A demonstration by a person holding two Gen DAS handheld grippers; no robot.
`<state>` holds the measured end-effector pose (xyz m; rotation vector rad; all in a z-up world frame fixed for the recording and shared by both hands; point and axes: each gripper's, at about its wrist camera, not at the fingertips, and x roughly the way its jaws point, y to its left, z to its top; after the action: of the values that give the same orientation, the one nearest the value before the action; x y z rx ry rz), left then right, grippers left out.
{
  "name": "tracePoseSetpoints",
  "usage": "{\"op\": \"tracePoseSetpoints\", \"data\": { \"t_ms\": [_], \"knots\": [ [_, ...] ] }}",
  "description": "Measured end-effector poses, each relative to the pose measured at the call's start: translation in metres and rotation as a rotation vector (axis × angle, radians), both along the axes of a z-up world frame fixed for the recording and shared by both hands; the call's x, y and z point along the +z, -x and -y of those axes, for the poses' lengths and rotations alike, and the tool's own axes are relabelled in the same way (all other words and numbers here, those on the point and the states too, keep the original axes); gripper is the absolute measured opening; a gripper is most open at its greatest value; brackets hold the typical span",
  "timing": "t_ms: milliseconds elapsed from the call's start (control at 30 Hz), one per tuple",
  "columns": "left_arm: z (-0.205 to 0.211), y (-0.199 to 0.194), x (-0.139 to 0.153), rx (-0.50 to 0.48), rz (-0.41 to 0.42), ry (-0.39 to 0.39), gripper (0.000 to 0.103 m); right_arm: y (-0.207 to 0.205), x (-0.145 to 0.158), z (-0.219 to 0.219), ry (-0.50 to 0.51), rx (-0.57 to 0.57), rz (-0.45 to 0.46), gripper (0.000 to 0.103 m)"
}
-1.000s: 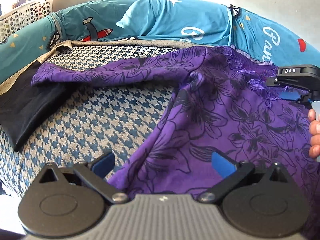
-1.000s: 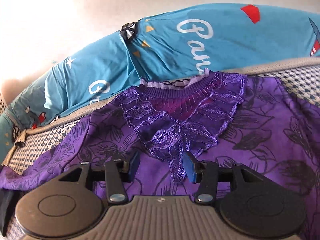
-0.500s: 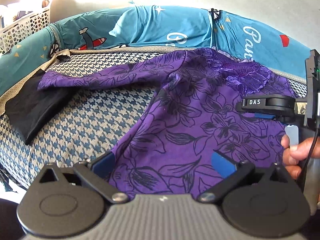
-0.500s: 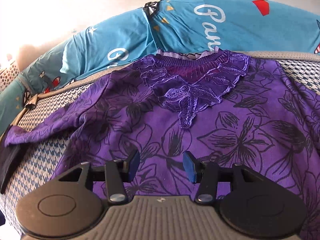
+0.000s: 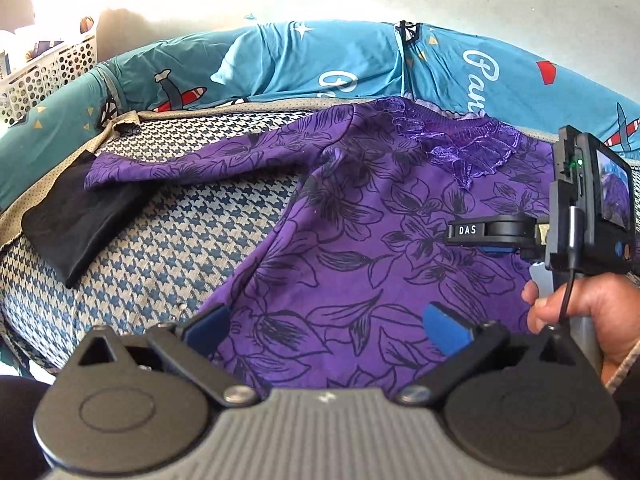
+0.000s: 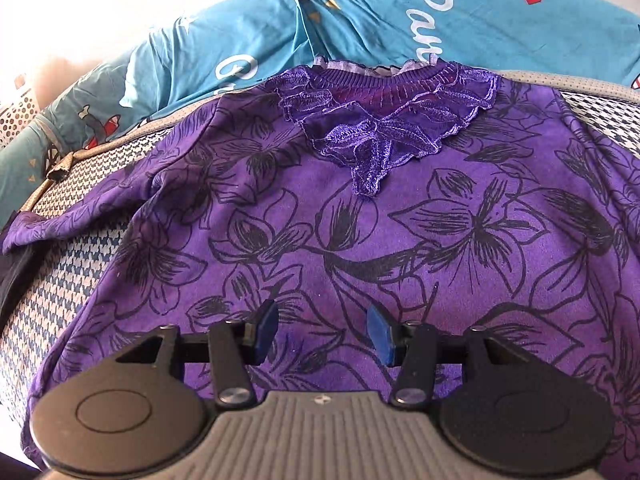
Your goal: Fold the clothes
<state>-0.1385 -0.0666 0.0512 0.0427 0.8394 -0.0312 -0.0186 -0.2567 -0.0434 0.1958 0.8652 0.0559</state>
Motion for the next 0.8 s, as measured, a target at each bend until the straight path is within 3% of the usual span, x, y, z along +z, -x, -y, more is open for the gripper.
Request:
{"op": "tracePoseSetpoints", "data": {
  "t_ms": [800],
  "knots": [
    [0.015,0.032,0.032,-0.006,0.055,-0.013,0.103,0.016,0.007,0.027,-0.118,-0.073,0.036,0.050]
  ]
}}
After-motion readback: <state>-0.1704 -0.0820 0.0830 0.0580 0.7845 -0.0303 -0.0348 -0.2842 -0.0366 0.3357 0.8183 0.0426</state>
